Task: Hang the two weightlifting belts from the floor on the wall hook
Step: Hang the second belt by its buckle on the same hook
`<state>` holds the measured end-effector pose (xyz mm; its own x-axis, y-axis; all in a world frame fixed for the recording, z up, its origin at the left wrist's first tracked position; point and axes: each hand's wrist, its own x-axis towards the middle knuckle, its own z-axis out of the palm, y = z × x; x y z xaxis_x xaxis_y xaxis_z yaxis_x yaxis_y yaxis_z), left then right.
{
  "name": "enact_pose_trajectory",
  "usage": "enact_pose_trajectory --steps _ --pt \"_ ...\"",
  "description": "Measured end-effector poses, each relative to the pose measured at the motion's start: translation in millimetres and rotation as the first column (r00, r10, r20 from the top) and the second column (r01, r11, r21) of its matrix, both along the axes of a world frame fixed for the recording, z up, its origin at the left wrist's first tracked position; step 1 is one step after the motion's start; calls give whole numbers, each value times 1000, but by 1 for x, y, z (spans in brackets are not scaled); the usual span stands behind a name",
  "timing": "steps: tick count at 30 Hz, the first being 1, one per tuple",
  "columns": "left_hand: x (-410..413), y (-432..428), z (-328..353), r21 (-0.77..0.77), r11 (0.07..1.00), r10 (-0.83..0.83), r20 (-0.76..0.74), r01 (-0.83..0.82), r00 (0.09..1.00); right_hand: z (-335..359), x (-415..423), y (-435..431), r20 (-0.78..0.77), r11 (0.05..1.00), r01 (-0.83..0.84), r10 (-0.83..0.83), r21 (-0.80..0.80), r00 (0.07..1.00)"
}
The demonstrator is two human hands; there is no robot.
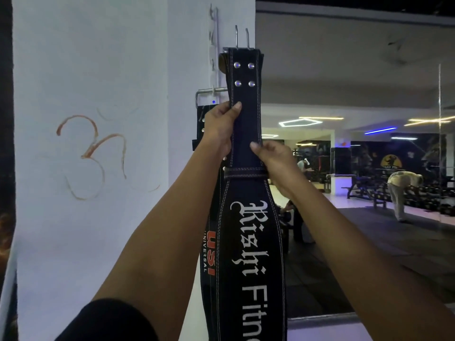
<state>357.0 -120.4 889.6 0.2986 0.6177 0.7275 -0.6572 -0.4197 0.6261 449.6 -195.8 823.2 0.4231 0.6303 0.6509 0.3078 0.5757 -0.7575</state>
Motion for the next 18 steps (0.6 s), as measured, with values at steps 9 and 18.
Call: enact_pose_trajectory --steps 9,18 --pt "7 4 -9 -39 999 9 6 -9 1000 -49 5 -16 11 990 -114 115 -85 993" --pt "19 10 -20 -26 997 -68 -5 67 998 20 6 -6 -15 997 72 -72 -26 997"
